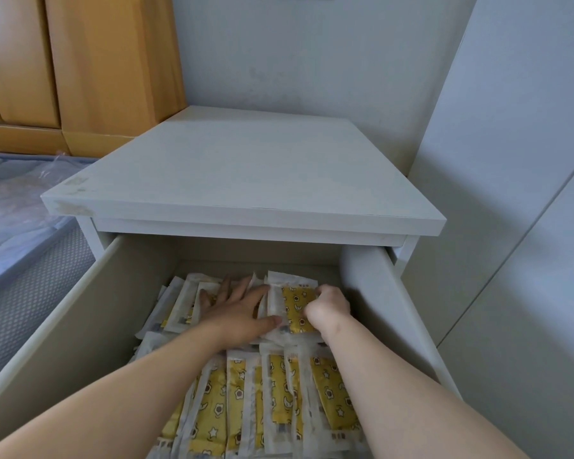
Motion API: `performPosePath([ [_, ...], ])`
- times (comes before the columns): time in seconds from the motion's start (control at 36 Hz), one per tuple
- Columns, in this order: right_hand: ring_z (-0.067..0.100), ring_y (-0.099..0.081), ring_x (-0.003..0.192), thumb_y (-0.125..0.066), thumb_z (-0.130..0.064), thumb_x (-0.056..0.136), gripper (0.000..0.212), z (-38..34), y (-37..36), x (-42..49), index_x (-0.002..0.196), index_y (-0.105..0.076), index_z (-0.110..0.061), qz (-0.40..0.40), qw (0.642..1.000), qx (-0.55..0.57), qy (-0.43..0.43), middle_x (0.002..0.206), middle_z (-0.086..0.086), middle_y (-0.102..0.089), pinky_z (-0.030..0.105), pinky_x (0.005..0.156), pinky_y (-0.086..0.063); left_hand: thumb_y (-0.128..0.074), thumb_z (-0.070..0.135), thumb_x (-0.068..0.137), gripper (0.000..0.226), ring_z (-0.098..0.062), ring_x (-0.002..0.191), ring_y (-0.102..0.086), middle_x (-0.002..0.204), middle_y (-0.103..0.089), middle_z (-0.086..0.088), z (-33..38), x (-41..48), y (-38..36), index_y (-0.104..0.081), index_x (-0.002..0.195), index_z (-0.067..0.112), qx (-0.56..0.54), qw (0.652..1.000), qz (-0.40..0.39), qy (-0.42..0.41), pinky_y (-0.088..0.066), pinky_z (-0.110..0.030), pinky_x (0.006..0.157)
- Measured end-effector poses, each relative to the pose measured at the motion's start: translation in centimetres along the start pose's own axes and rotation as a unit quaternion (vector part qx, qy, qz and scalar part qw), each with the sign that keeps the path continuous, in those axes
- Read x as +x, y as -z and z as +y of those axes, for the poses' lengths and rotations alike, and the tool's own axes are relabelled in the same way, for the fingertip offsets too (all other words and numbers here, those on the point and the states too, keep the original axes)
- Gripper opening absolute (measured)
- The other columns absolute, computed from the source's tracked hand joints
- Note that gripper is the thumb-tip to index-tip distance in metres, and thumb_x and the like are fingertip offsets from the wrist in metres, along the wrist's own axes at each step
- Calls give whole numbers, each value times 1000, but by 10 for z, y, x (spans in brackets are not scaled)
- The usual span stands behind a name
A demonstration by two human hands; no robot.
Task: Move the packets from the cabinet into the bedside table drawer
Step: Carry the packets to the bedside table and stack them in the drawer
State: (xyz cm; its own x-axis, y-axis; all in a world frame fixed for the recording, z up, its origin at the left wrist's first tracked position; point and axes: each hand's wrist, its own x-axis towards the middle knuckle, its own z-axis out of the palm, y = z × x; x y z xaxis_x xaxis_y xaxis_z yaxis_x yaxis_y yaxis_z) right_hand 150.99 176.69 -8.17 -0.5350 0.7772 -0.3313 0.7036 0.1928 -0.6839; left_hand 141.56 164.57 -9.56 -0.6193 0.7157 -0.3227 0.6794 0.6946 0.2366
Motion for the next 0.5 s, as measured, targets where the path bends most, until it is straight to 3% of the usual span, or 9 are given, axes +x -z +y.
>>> performPosePath([
  [0.14,32,-36,129,-47,-5,93,44,2,-3,-1,136,-44,-11,39,992,-124,4,142,13,-35,44,104,-42,-23,64,93,65,-25,143,21,157,20,9,-3,0,-5,4,148,43,23,1000,5,-1,10,-57,113],
  [0.25,33,-16,140,-46,-10,93,54,1,0,-13,143,-34,-26,38,959,-258,114,157,4,-11,45,110,-27,-23,63,93,68,-27,142,25,154,27,7,-3,1,-7,15,146,43,52,999,15,7,11,-58,112],
  [0.31,32,-13,142,-41,-13,95,53,0,-1,-14,144,-33,-31,-8,946,-288,148,157,0,-11,49,112,-20,-24,60,94,66,-27,141,26,154,28,6,0,1,-6,16,144,45,60,998,14,-1,12,-58,112],
  [0.39,31,-9,143,-33,-16,97,53,0,-4,-13,146,-27,-34,-82,950,-276,121,157,0,-14,49,112,-18,-20,56,96,60,-24,142,25,155,25,6,4,0,-8,14,145,45,66,998,-15,-6,12,-59,112],
  [0.5,32,-10,143,-35,-23,99,51,1,-1,-12,147,-23,-35,-85,947,-288,113,157,1,-15,47,111,-23,-15,59,95,60,-23,143,23,157,19,6,7,2,-12,14,145,43,74,997,-31,11,10,-59,112],
])
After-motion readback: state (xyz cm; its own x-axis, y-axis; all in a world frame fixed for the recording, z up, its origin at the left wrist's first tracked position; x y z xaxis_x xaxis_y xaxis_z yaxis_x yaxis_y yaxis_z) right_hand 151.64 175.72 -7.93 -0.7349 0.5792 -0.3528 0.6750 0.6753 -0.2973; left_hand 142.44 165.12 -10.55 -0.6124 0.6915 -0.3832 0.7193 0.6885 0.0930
